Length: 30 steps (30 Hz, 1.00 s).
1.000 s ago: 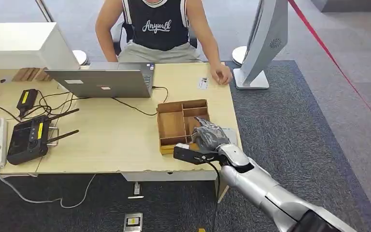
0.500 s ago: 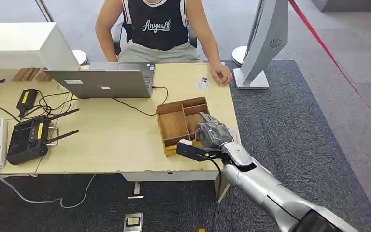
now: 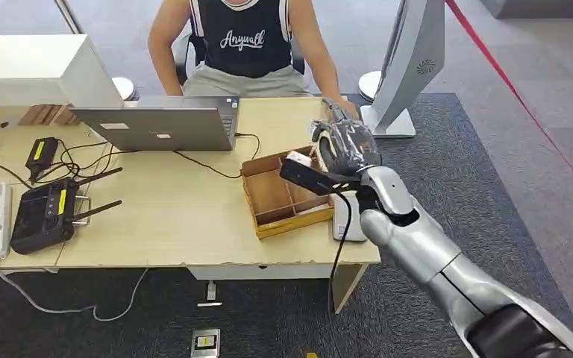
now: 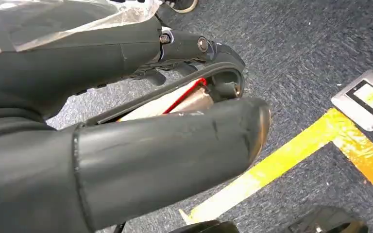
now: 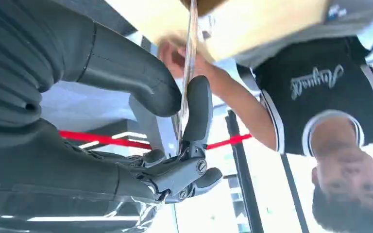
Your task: Pass the card to the sensor for recognition and then transmit it.
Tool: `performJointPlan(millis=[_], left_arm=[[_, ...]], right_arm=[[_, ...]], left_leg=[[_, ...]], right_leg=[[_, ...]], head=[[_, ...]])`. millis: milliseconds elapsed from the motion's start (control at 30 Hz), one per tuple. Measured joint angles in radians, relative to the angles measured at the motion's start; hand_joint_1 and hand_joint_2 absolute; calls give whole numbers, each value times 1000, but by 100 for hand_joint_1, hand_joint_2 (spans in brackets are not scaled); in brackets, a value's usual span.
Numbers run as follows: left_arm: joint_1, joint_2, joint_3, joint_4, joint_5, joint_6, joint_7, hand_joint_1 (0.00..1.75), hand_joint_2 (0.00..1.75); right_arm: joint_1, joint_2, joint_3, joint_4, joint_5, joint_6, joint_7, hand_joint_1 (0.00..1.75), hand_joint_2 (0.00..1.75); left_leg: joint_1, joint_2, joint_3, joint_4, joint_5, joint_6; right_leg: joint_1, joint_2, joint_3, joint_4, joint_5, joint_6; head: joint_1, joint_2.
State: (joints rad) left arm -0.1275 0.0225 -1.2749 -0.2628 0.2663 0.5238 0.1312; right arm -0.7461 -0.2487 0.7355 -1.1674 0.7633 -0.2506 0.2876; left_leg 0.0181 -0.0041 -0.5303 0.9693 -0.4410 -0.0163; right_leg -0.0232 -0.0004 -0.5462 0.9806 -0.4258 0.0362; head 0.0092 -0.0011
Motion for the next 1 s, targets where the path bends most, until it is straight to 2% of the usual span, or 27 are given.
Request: performJointPlan(millis=[300,467,567,700,1000], left_arm=[[0,-2,0,0,-7,0,-9,0,0],[-5,-3,0,0,-24,-12,-5,0,0],[-15,-2,0,0,-41,-27,3,0,0],[-30,-1,-1,0,-75,-55,20,0,0],[-46,2,-1,0,-90,-66,27,0,0]], right_arm=[[-24,-15,-45,-85,11,-1,-6,175,175],[-69,-6,-51,-82,21,59,-29,175,175],[-116,19,-47,-15,21,74,-65,175,175],[-210,65,-35,152,26,74,-112,175,175],[-341,152,-12,411,43,90,-132,175,175]], left_leg=[[0,0,0,0,0,0],[0,0,-1,0,0,0],[0,0,-1,0,0,0],[0,-1,-1,0,1,0],[0,-1,-2,0,1,0]], right_leg=[[0,0,0,0,0,0],[0,0,0,0,0,0],[0,0,0,1,0,0],[0,0,0,1,0,0],[0,-1,-1,1,0,0]], head=[[0,0],[0,0],[0,0],[0,0],[0,0]])
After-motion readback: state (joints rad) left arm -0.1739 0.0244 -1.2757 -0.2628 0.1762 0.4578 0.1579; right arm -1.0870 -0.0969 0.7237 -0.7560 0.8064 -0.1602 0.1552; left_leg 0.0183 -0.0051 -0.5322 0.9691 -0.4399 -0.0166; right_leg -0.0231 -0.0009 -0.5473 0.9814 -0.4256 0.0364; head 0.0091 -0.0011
